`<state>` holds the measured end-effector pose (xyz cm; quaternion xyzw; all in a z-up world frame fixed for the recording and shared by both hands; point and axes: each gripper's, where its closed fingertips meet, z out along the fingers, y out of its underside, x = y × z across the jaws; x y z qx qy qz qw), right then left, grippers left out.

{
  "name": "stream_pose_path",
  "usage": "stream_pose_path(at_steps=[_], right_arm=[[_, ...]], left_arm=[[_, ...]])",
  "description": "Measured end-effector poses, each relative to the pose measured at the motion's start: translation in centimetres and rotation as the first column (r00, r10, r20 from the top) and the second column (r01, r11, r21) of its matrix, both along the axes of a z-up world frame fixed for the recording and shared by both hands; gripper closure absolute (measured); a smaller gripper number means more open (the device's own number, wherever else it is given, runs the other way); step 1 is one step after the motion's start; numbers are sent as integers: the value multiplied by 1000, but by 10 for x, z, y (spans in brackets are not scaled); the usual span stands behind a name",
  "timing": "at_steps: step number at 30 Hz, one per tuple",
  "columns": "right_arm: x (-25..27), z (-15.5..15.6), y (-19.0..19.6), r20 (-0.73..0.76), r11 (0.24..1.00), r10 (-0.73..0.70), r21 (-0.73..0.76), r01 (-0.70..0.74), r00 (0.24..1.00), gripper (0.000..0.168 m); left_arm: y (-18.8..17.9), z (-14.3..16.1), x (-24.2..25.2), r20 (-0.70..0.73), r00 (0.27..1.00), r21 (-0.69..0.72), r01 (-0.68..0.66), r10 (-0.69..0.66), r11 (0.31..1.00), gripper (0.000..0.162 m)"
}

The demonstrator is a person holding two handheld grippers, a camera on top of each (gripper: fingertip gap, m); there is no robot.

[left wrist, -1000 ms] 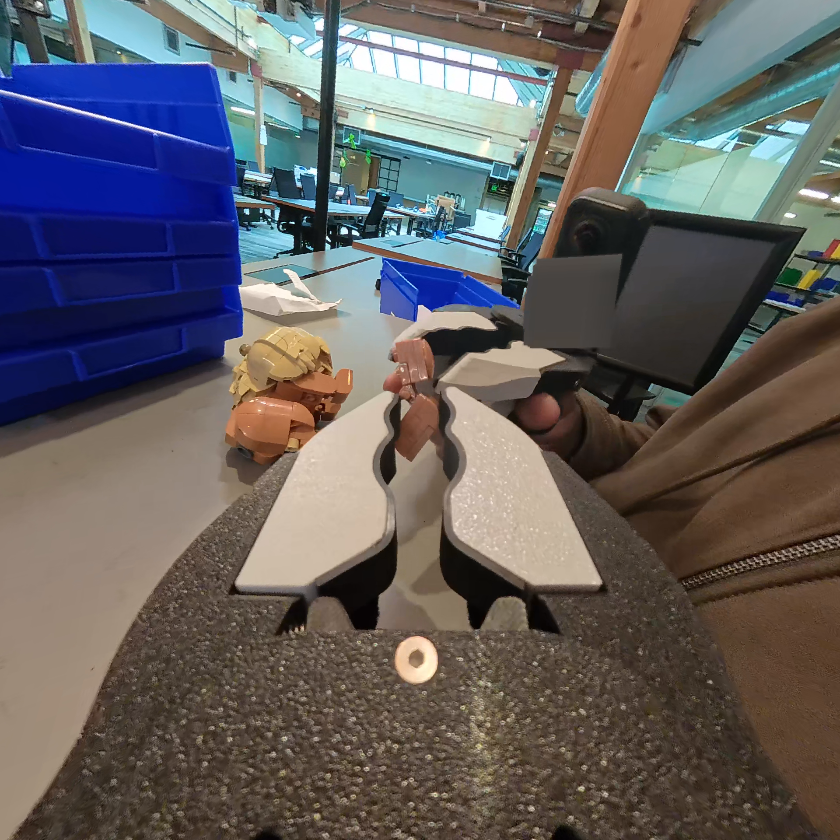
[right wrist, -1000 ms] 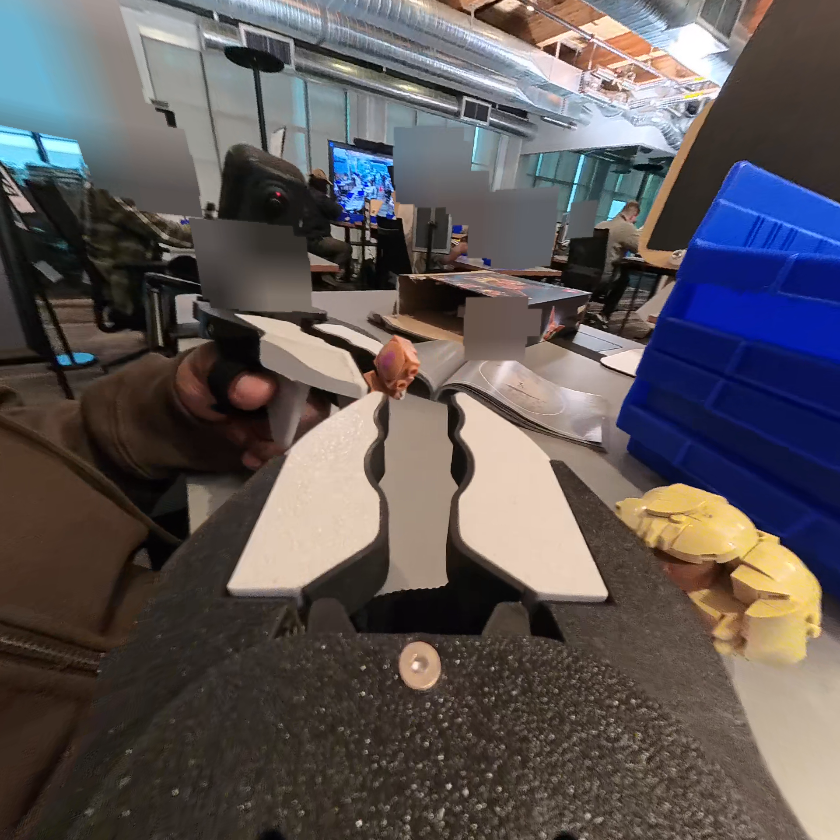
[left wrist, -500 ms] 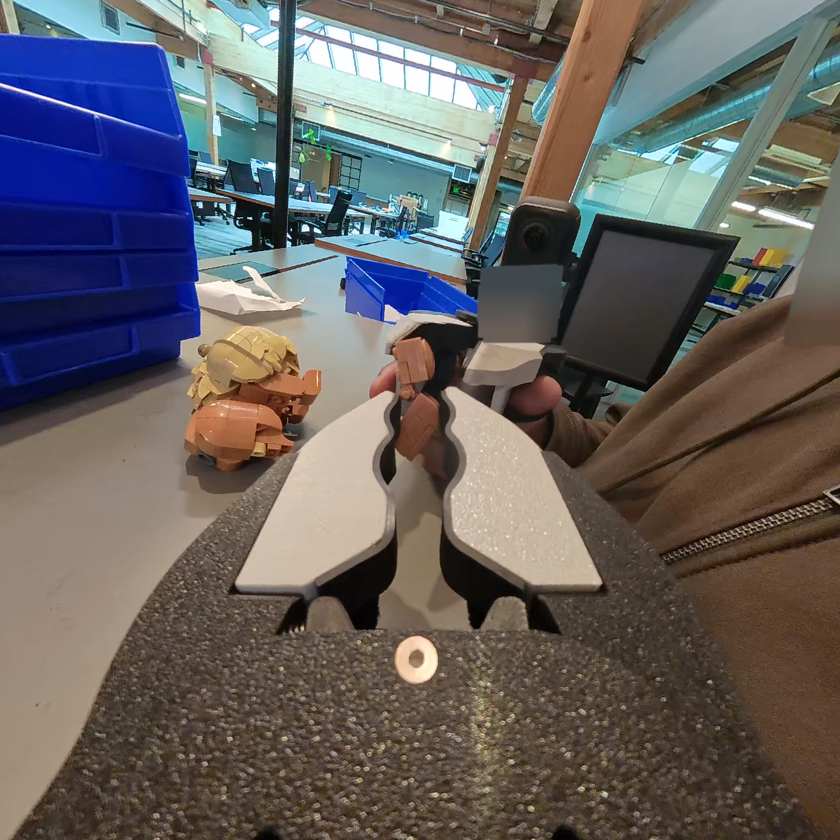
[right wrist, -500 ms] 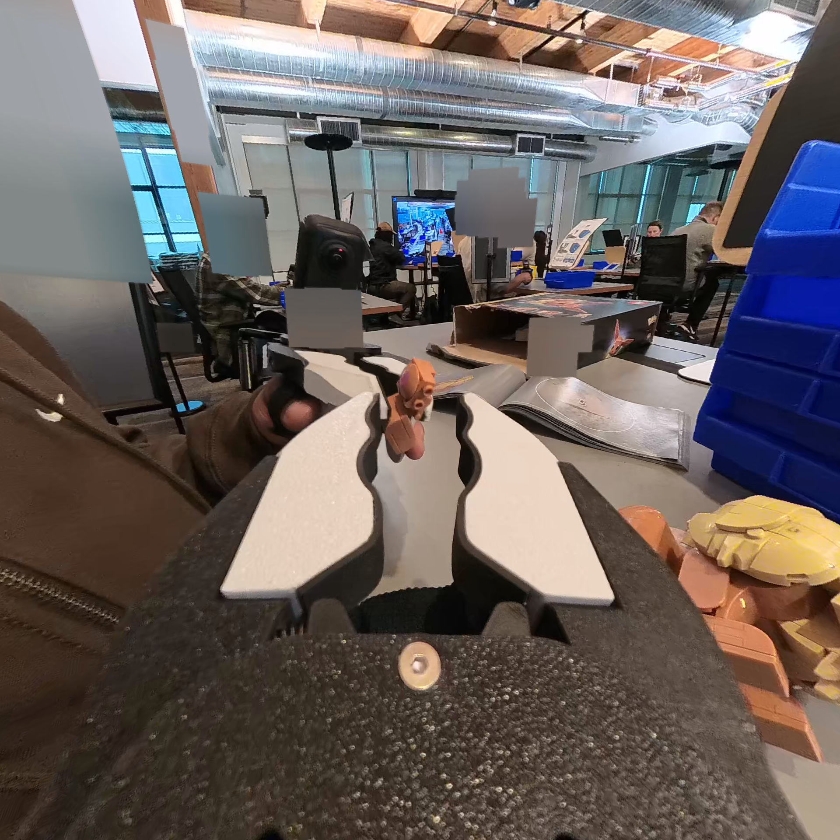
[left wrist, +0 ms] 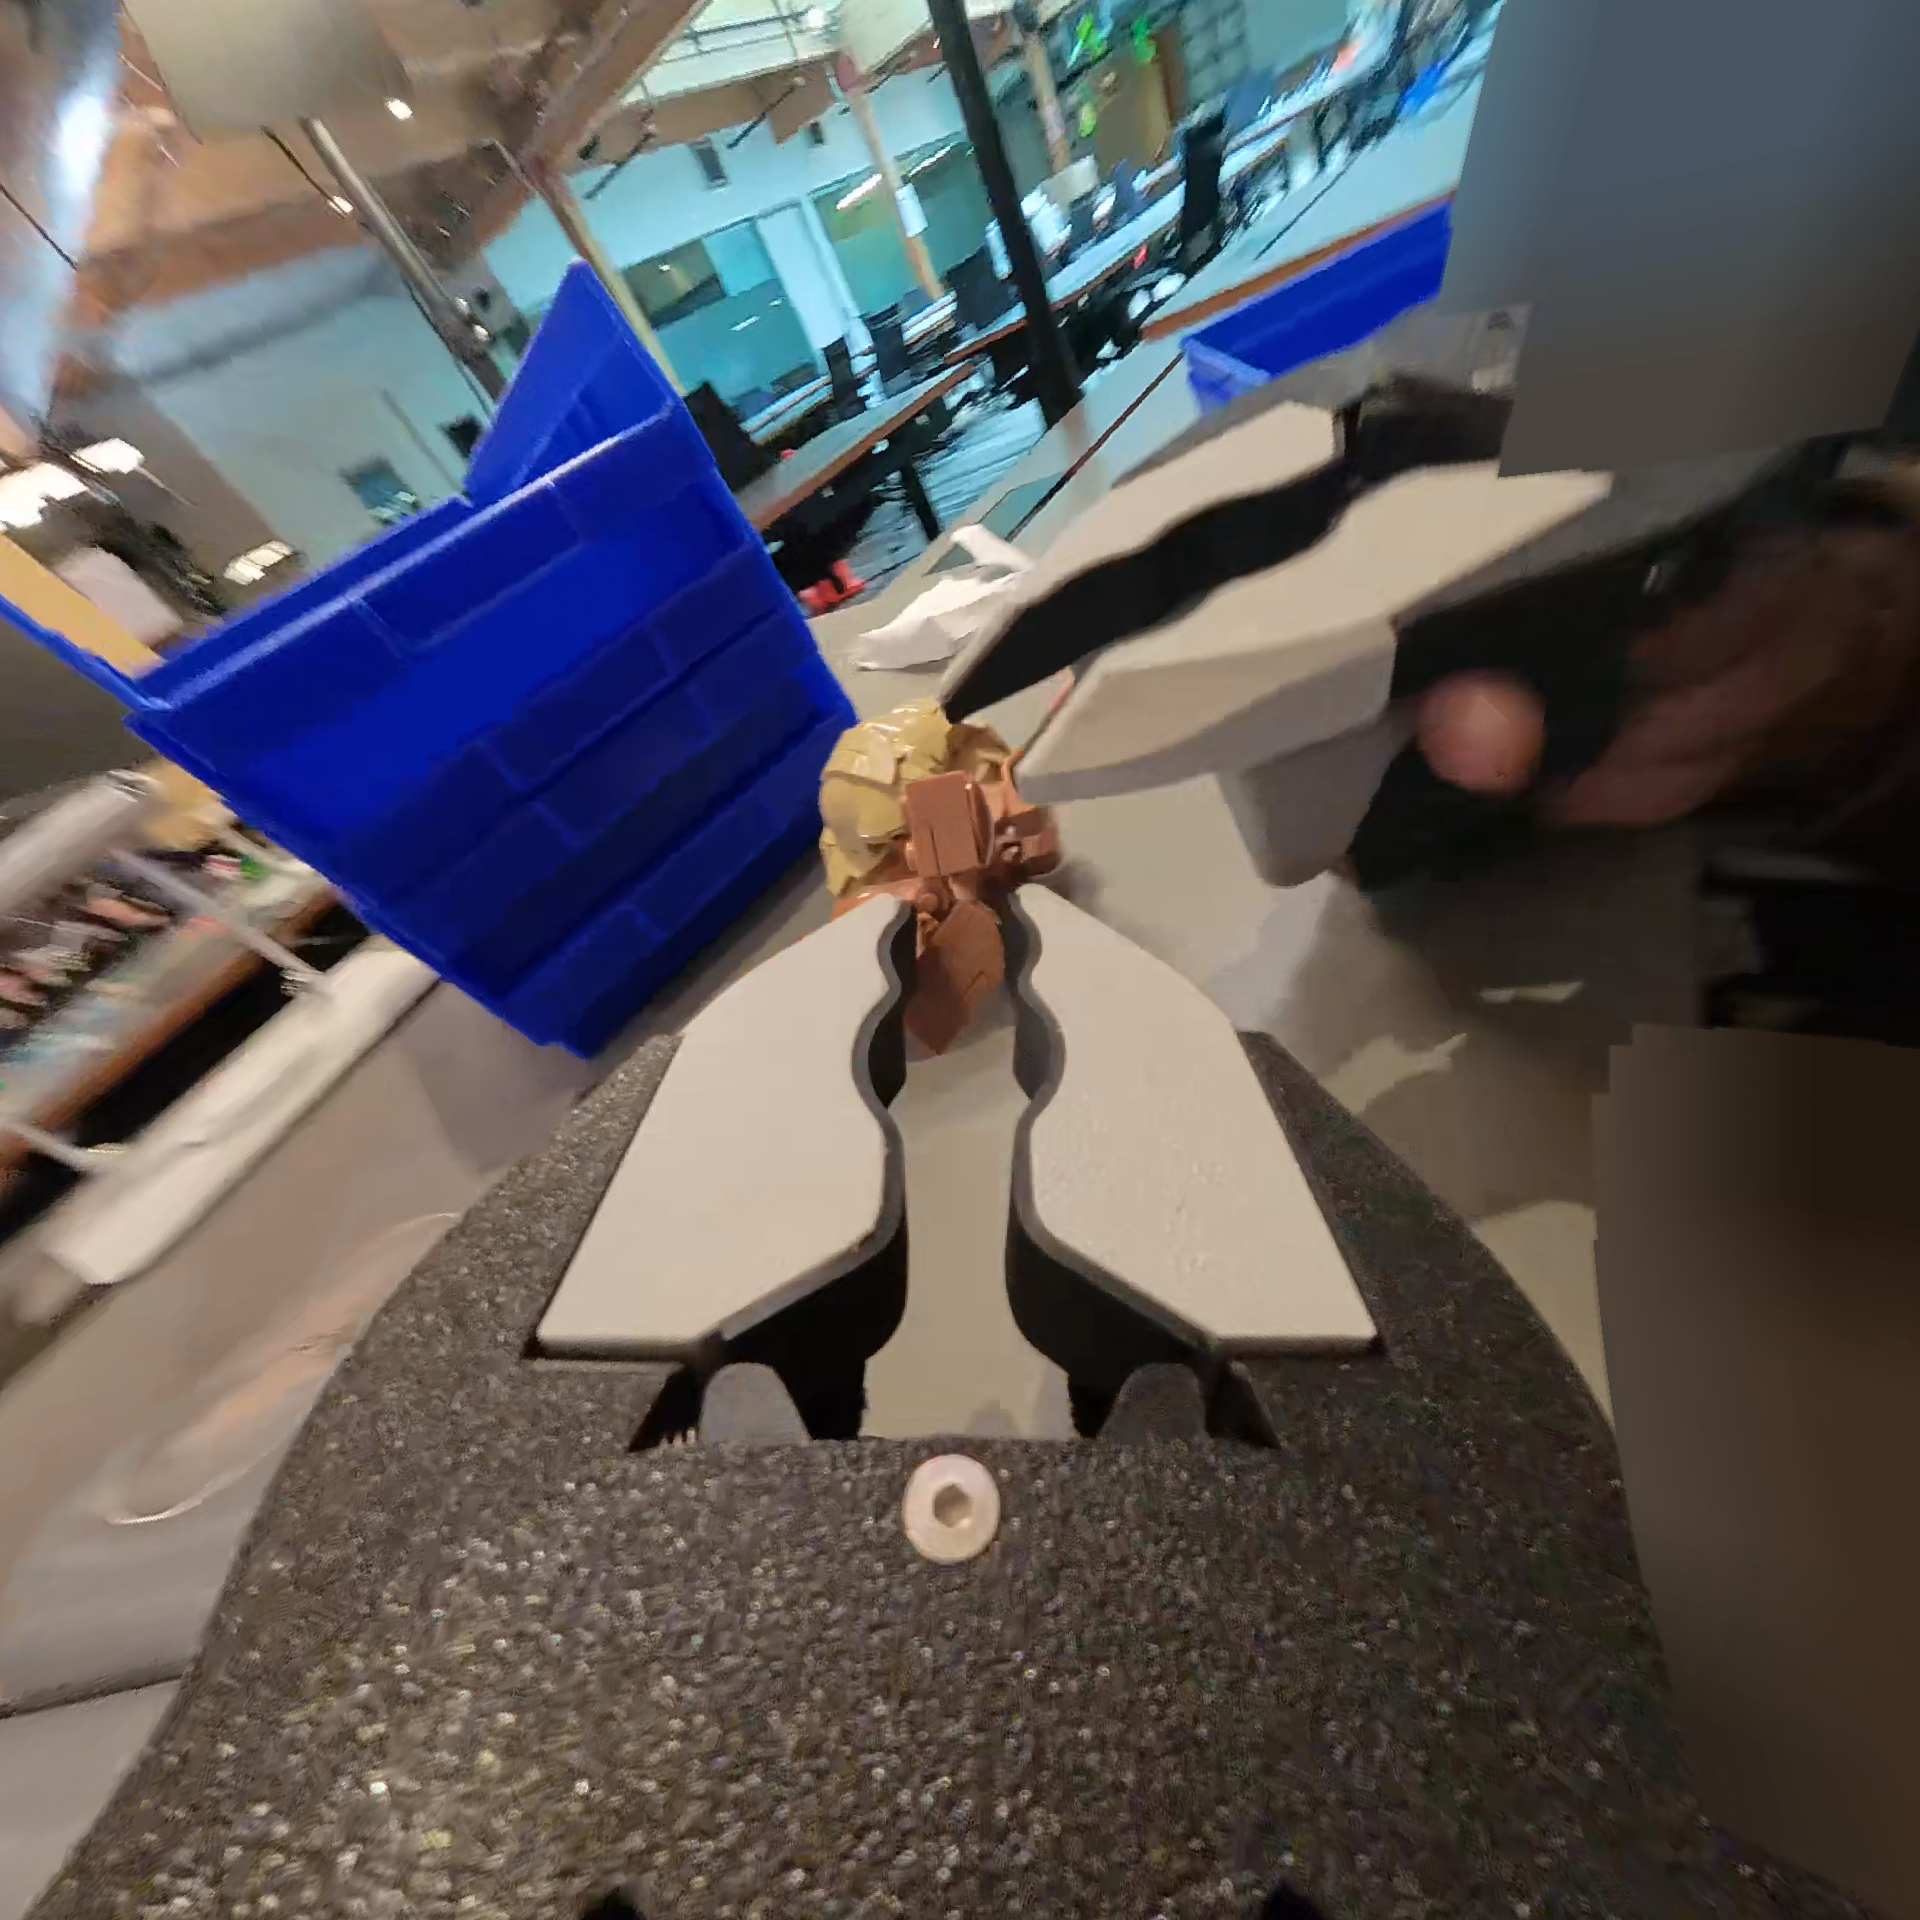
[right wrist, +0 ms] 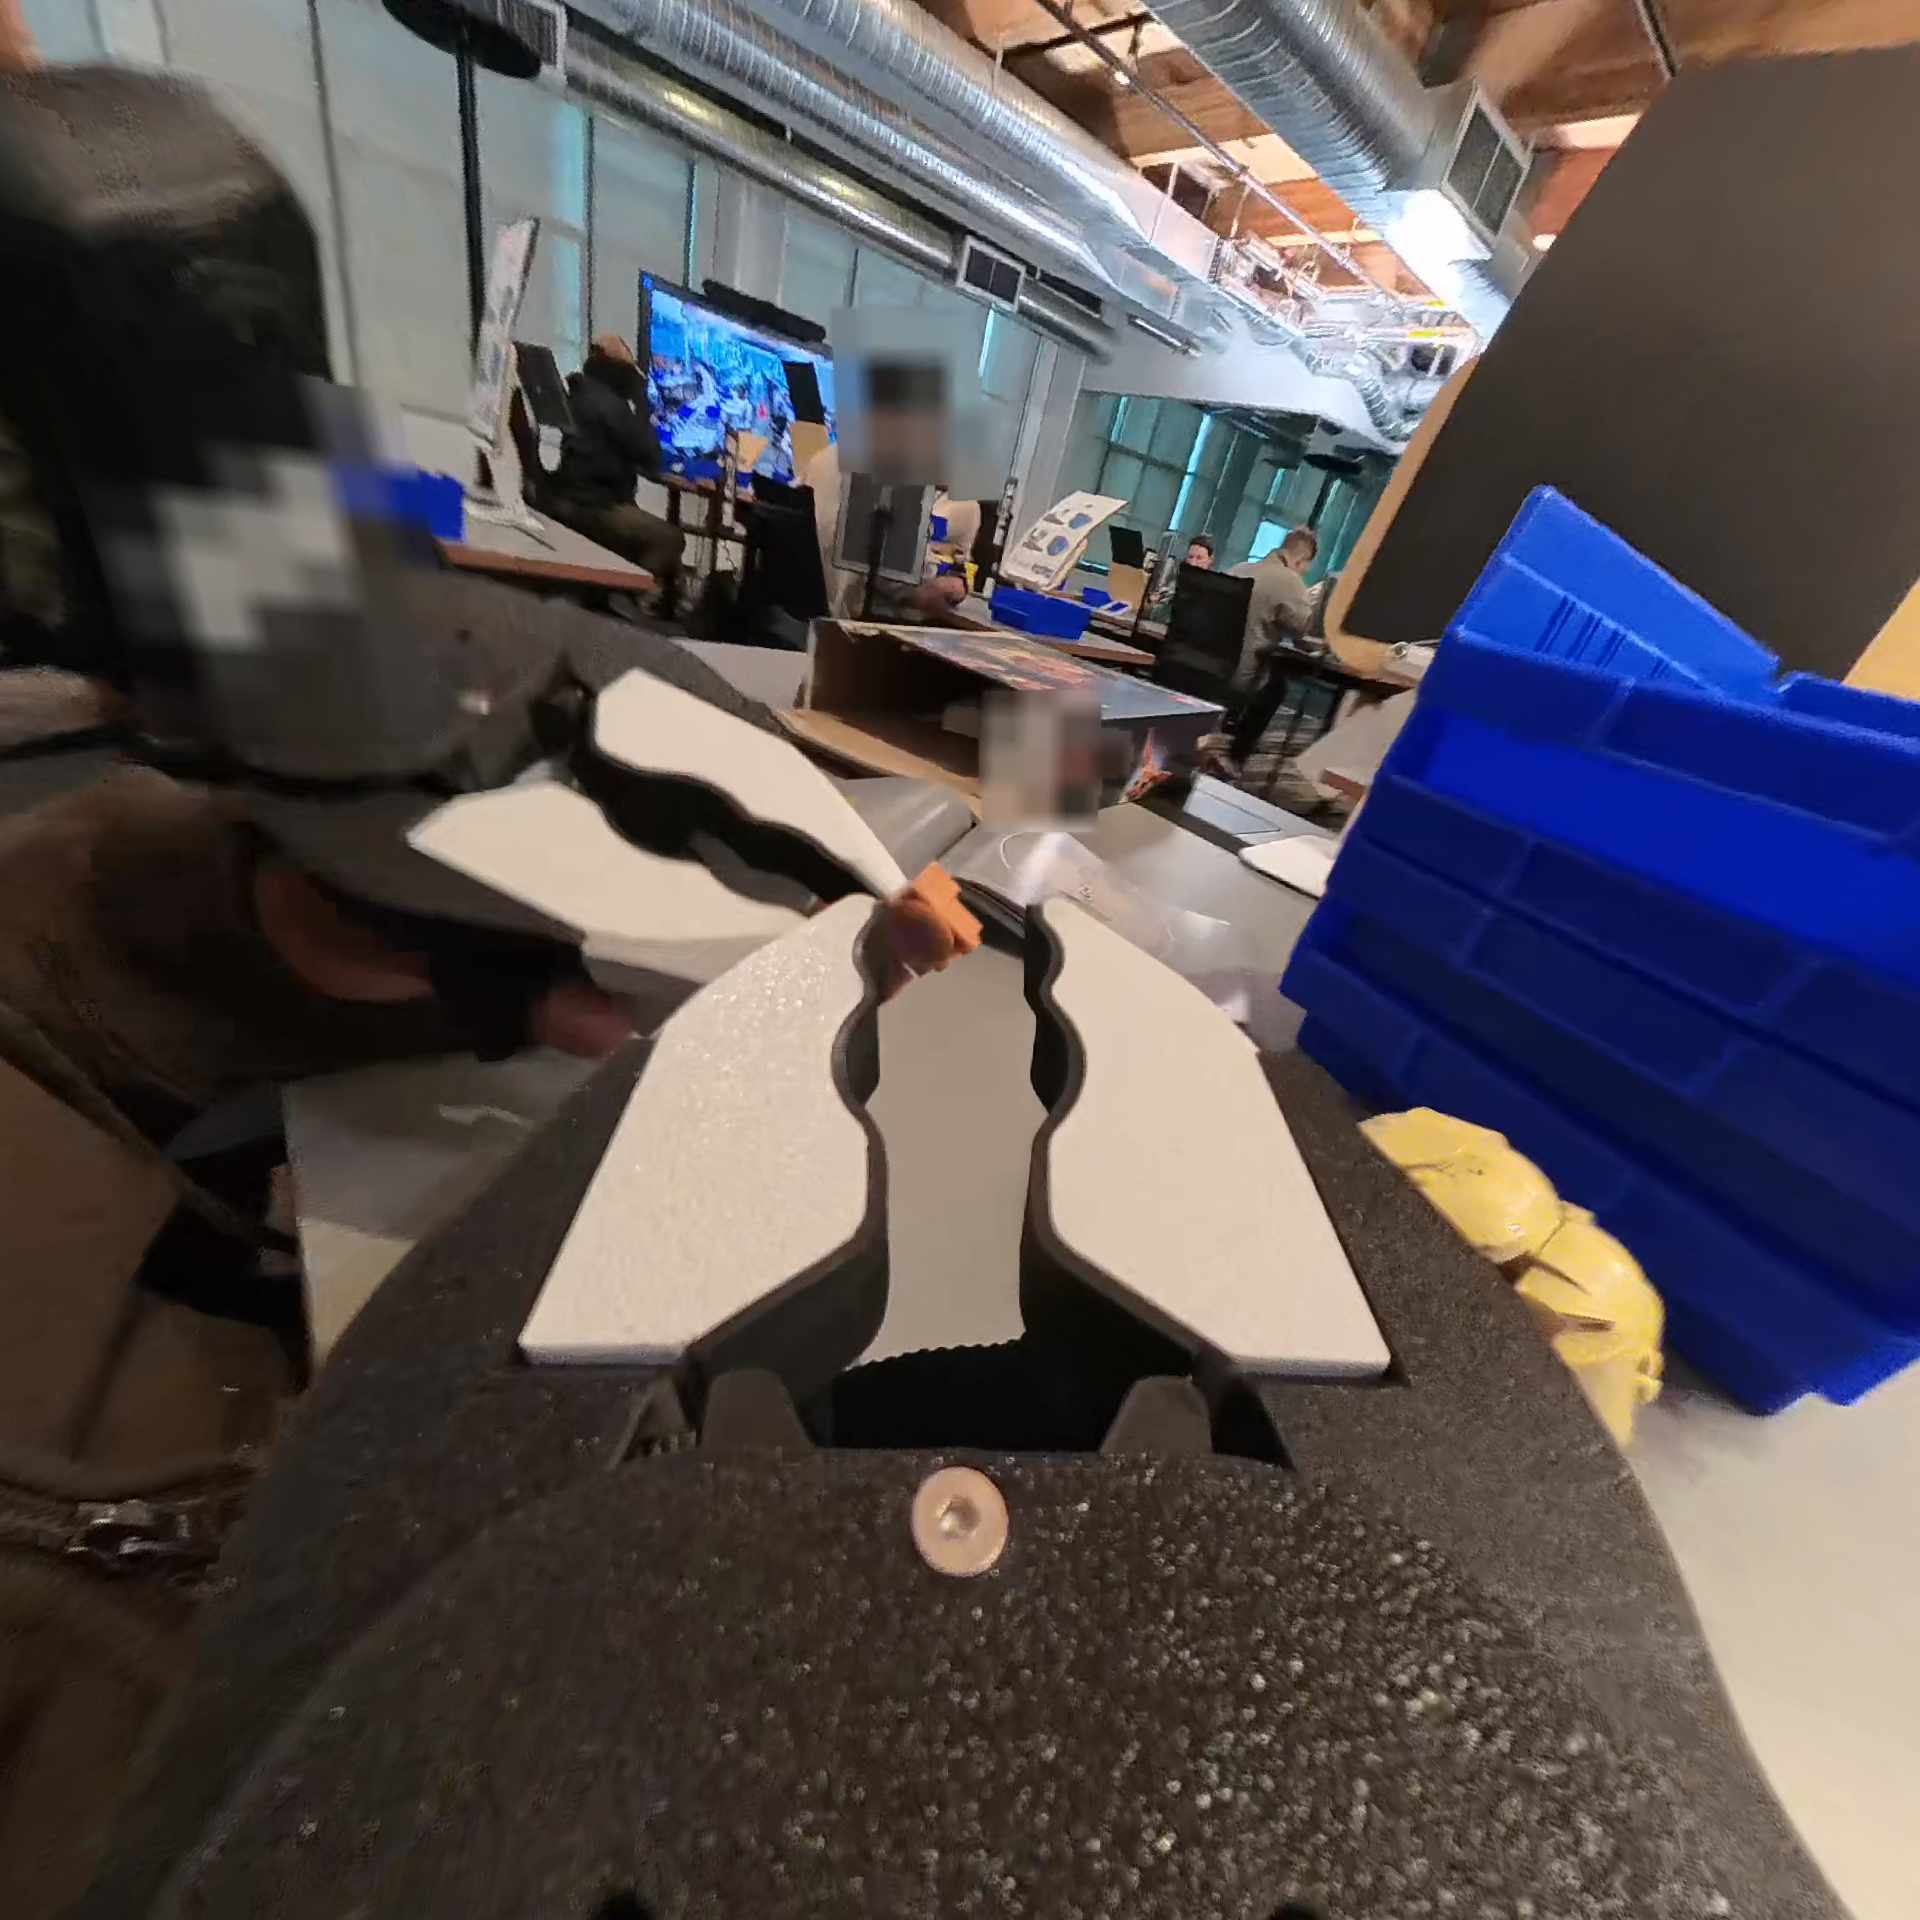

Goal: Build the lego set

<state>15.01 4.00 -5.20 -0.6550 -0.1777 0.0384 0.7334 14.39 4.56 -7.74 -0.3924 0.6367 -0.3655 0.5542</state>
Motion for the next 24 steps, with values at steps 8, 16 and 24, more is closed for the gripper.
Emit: stream_pose_path(at_steps=[8, 16, 24], right_arm=[[-1, -8, 2, -198, 981, 101, -145, -132, 975, 142], [-6, -19, 9, -272, 959, 59, -251, -131, 960, 146], [-5, -19, 12, -305, 961, 24, -254, -106, 952, 148]], left_arm=[[-3, -2, 2, 14, 999, 150, -35, 33, 988, 146], [-1, -2, 4, 35, 998, 250, -66, 59, 966, 146], [3, -1, 5, 65, 993, 360, -117, 100, 926, 146]])
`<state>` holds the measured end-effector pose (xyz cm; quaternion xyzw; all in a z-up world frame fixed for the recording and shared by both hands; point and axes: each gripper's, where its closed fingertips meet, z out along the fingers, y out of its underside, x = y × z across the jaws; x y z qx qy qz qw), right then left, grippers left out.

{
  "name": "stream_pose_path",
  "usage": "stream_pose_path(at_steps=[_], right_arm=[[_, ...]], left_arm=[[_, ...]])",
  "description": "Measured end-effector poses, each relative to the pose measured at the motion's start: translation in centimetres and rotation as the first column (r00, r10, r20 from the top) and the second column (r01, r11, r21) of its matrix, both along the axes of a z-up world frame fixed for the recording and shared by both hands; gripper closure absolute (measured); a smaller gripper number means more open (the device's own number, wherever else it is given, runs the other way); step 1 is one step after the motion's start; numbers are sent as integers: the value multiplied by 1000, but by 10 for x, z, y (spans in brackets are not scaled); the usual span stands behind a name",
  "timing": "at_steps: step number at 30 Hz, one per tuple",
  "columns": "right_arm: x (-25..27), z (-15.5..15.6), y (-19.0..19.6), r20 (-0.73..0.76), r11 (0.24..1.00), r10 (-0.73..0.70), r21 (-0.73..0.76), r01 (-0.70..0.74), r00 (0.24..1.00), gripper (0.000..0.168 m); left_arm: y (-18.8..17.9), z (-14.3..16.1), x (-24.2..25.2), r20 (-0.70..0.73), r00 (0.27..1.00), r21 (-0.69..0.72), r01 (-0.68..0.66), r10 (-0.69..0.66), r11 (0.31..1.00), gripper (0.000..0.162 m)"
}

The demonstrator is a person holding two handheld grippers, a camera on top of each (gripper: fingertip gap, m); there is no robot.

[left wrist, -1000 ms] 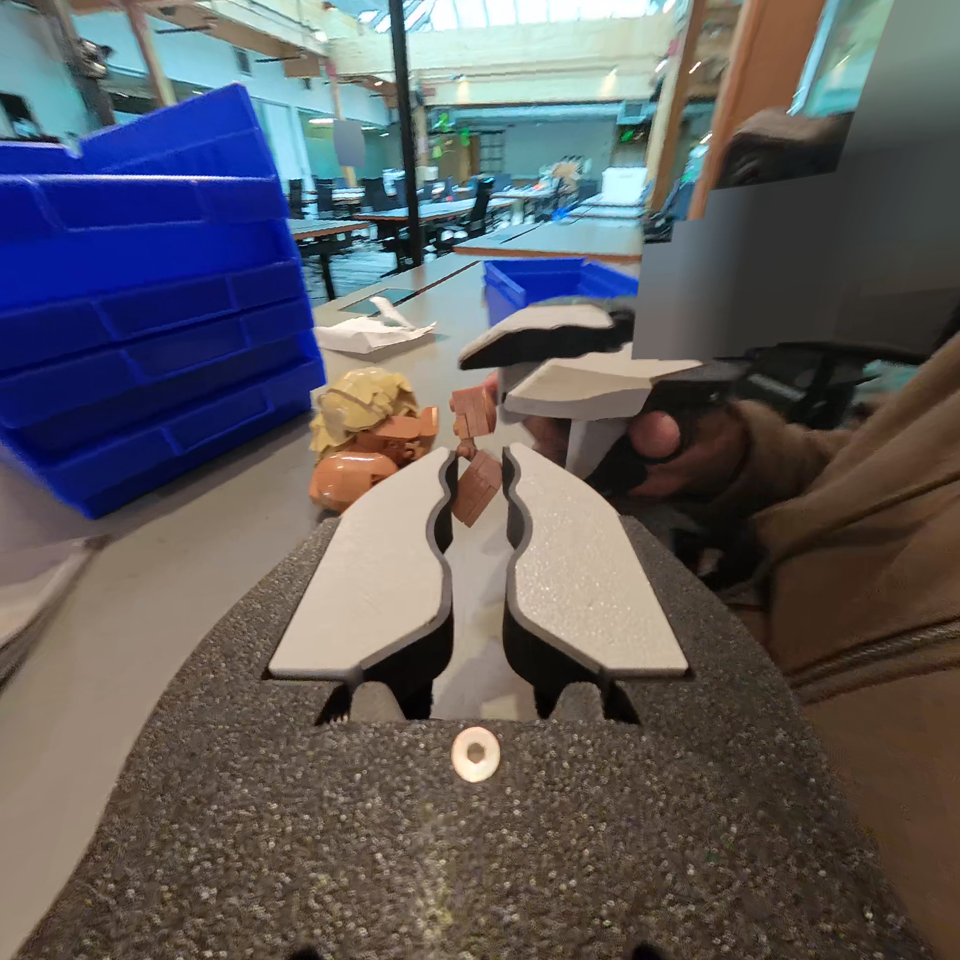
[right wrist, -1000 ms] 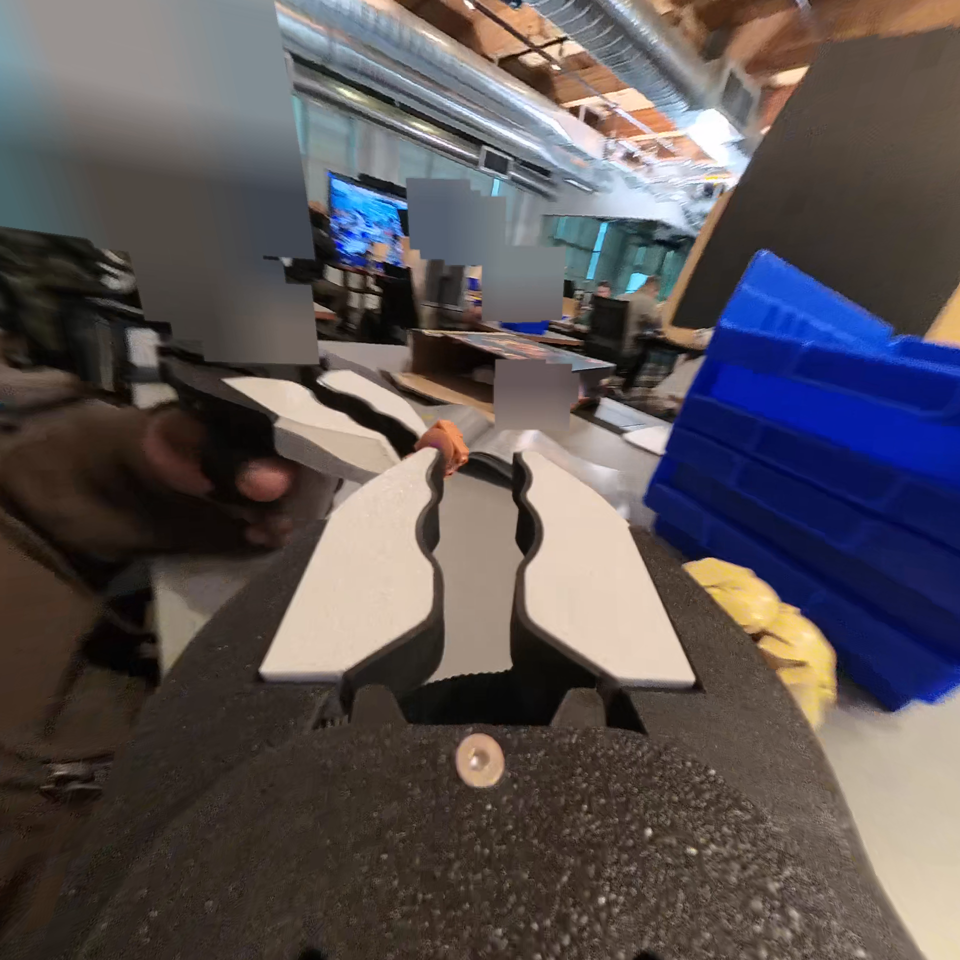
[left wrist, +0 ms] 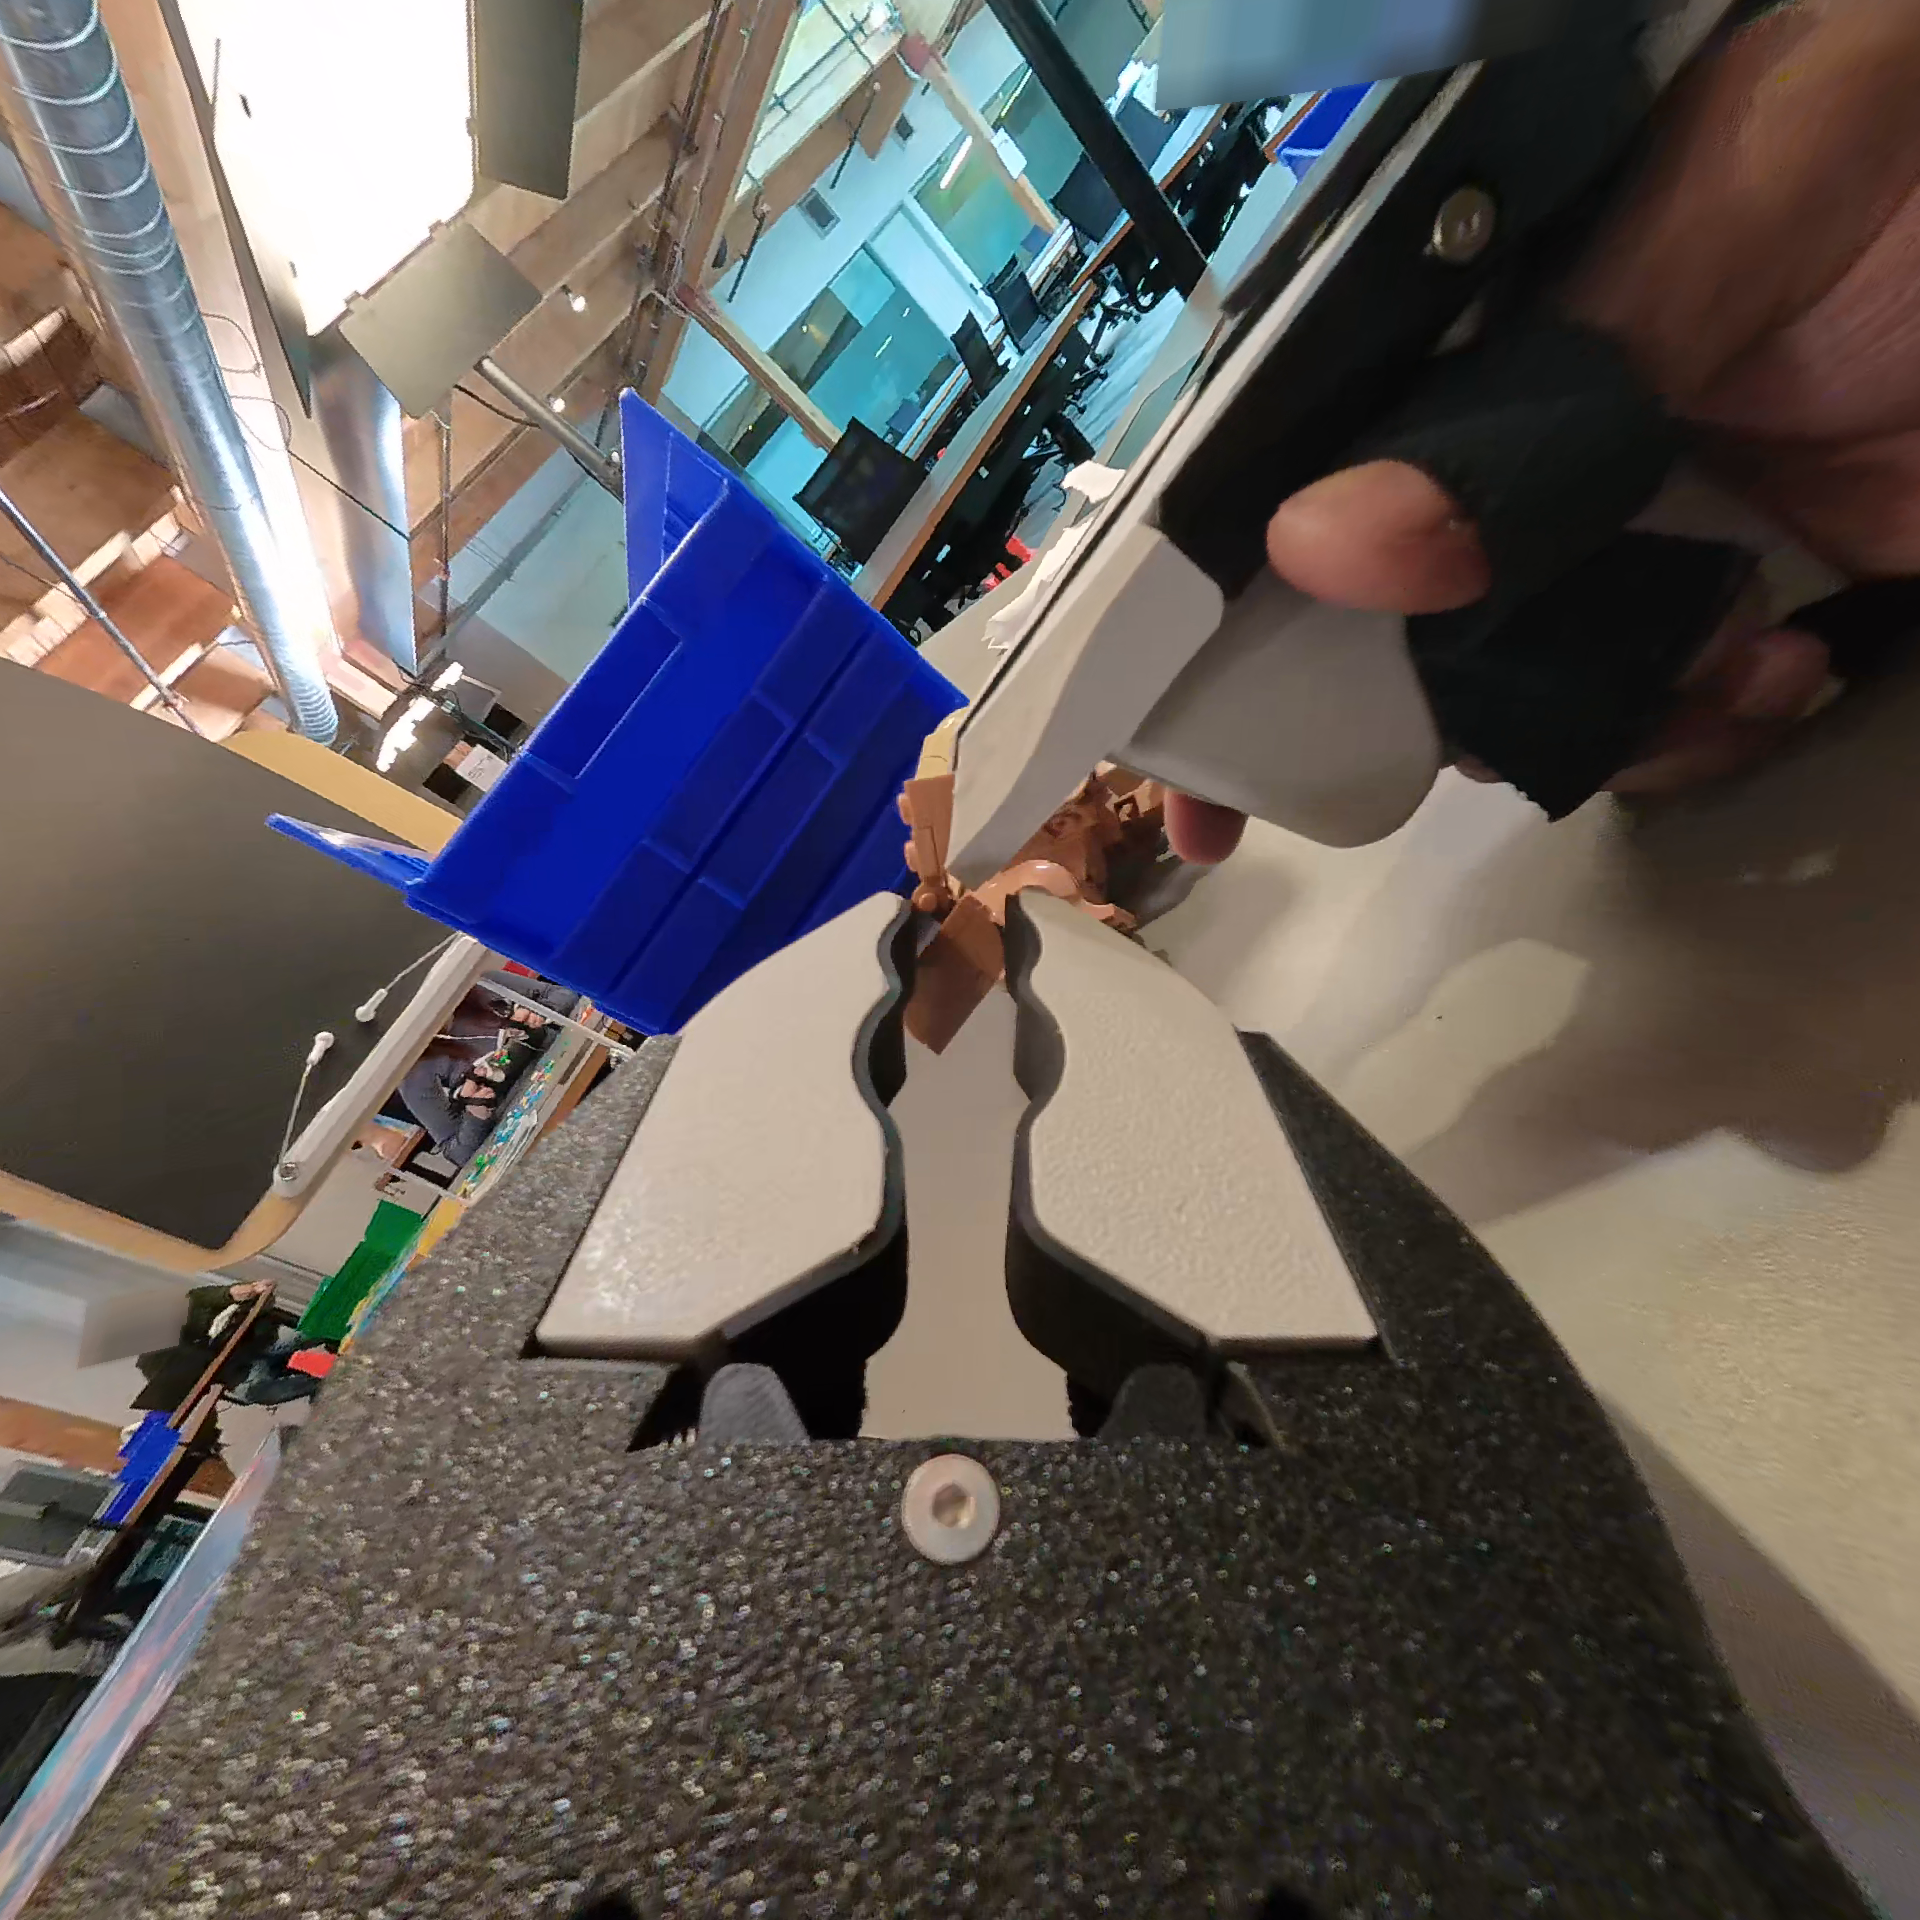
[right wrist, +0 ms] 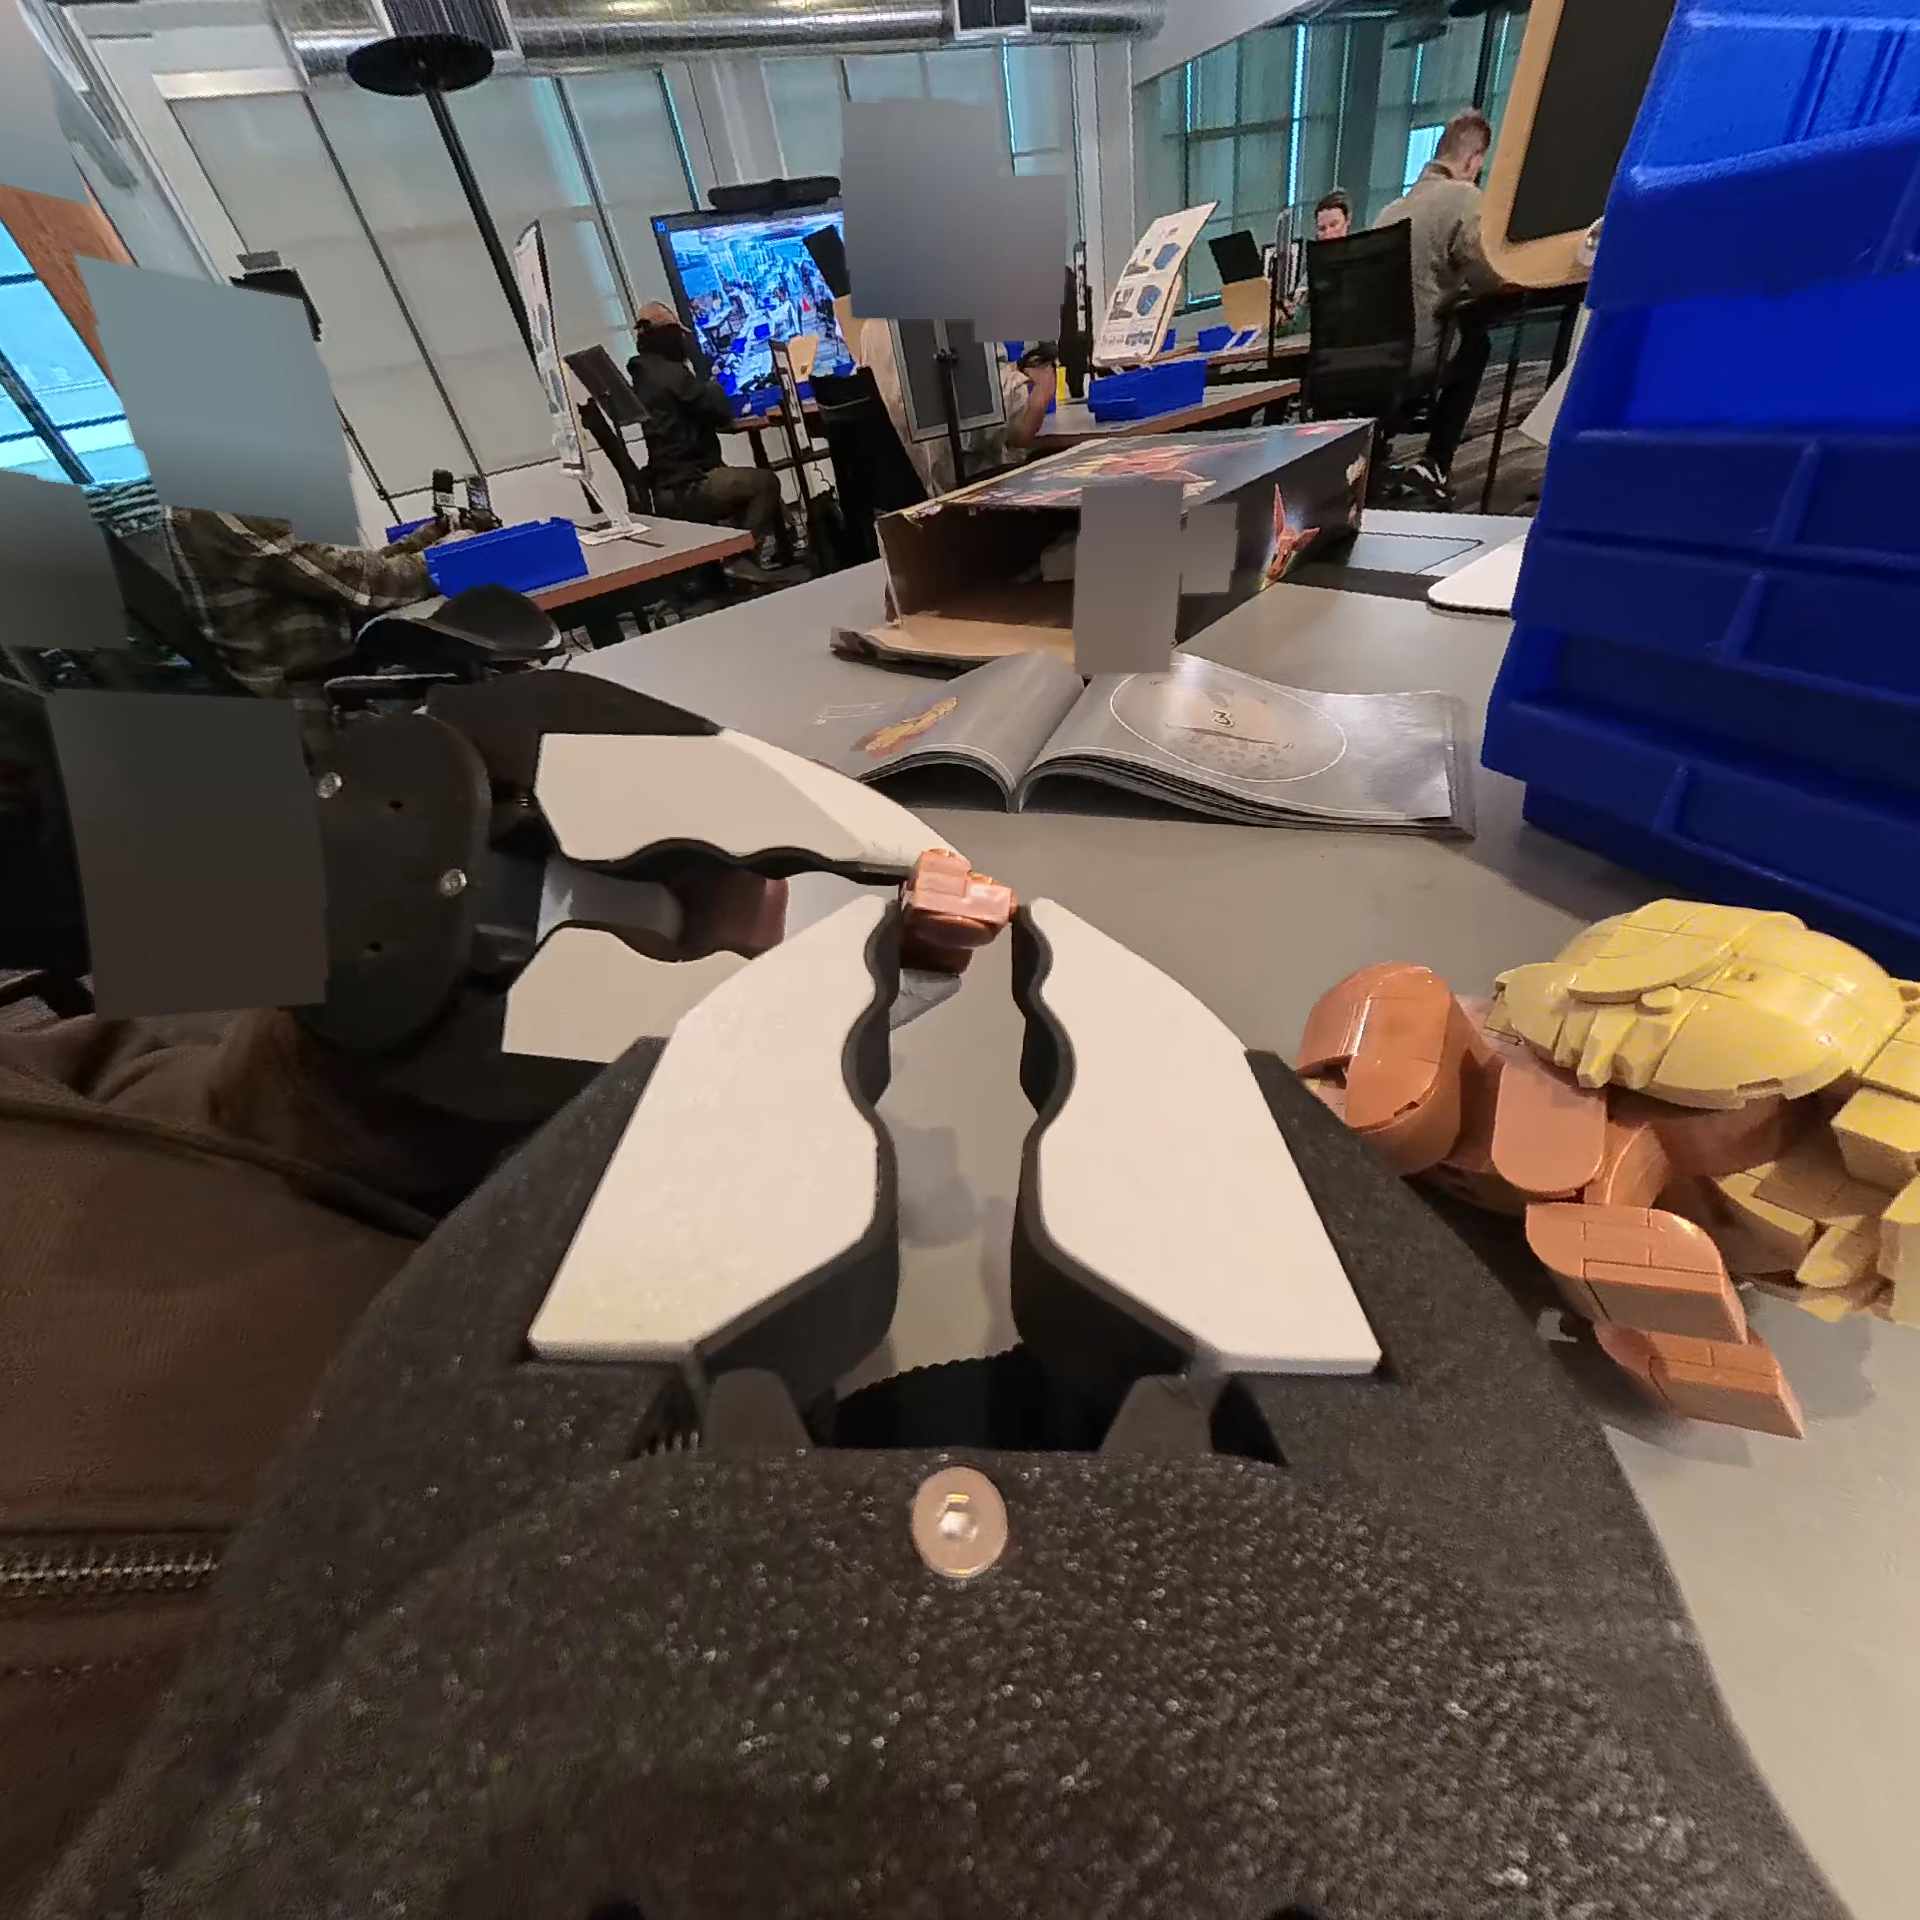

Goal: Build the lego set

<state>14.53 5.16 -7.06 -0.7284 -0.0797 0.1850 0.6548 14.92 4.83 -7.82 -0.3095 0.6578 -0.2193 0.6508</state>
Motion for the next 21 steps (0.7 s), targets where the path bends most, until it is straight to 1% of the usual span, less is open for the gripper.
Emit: stream_pose_path(at_steps=[5, 10, 14, 18, 21], right_arm=[[-2, 0, -2, 19, 999, 39, 6, -39, 999, 149], [-4, 0, -9, 63, 992, 124, 18, -125, 990, 149], [-7, 0, -14, 65, 982, 188, 23, -189, 980, 150], [-9, 1, -18, 49, 973, 228, 27, -229, 972, 150], [-7, 4, -19, 32, 972, 230, 44, -231, 973, 150]], left_arm=[[-1, -1, -1, -10, 999, -52, 31, -31, 998, 146], [-10, -3, -3, -33, 992, -150, 112, -119, 982, 146], [-16, -3, -6, -42, 980, -268, 178, -196, 947, 146], [-19, -3, -9, -42, 963, -404, 227, -266, 886, 146], [-16, -4, -9, -42, 964, -458, 216, -264, 862, 146]])
